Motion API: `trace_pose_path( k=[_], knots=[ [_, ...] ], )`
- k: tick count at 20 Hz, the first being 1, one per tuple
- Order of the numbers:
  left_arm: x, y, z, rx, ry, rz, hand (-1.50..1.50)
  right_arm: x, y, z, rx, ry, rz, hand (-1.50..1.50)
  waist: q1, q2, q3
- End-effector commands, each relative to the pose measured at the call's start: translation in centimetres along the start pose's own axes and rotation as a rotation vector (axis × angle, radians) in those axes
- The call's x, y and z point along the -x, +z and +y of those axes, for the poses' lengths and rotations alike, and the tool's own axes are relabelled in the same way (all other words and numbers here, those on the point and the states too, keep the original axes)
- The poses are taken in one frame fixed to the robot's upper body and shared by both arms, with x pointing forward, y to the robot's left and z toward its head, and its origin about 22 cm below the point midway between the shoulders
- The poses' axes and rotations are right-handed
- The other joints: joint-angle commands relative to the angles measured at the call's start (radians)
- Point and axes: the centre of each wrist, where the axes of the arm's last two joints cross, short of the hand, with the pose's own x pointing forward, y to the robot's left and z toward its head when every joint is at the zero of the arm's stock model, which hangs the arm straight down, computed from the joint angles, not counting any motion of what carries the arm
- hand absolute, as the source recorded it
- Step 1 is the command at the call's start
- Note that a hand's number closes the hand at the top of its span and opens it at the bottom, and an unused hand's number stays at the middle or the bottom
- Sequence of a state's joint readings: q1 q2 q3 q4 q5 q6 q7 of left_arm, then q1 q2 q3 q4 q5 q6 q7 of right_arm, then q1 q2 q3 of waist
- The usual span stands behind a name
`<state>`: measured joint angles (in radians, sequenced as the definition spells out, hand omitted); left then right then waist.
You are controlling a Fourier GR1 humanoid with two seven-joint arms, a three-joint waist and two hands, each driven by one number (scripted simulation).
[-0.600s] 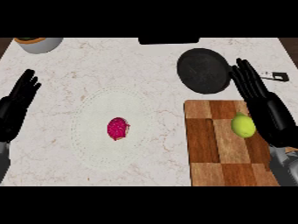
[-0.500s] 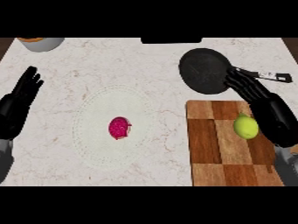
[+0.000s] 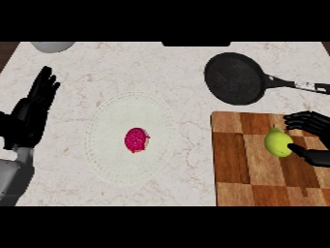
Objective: Pick the pear from the cutting board and place it in the pan
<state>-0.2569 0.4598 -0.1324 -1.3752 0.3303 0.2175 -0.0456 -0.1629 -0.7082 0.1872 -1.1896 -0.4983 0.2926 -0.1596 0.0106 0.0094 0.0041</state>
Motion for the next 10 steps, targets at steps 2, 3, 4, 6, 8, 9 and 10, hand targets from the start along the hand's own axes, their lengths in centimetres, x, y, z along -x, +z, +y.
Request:
trace_pose_path(
  k=[2,3,4,6,8,9,10],
  knots=[
    [-0.1,0.2,-1.8,-0.026,-0.011,0.021,0.0,-2.2,4.3,-8.2,0.111,0.211,-0.019,-1.5,-0.012,-0.008,-0.002],
    [0.3,0.1,-1.1,-0.022,0.008,0.011,0.0,-4.0,4.0,-9.7,0.119,0.246,-0.035,-1.5,-0.005,-0.006,-0.003],
    [0.1,0.6,-1.3,-0.018,-0.008,0.011,0.0,-6.5,4.7,-11.7,0.094,0.254,-0.027,-1.5,0.004,-0.007,-0.002],
    [-0.3,-0.8,-2.4,0.001,0.004,-0.005,0.0,-8.3,3.8,-13.2,0.032,0.286,0.013,-1.5,0.012,0.001,-0.003],
    [-0.5,-0.4,-2.9,0.019,0.015,0.02,0.0,-9.8,4.4,-14.3,-0.039,0.345,0.086,-1.5,0.023,0.0,-0.002],
    [-1.0,-0.1,-4.0,0.014,0.02,0.013,0.0,-10.5,4.1,-13.9,-0.099,0.411,0.11,-1.5,0.025,-0.003,-0.002],
    [0.0,0.7,-3.2,0.004,-0.005,0.01,0.0,-12.5,4.6,-14.4,-0.139,0.456,0.125,-1.5,0.025,-0.005,-0.003]
  ],
)
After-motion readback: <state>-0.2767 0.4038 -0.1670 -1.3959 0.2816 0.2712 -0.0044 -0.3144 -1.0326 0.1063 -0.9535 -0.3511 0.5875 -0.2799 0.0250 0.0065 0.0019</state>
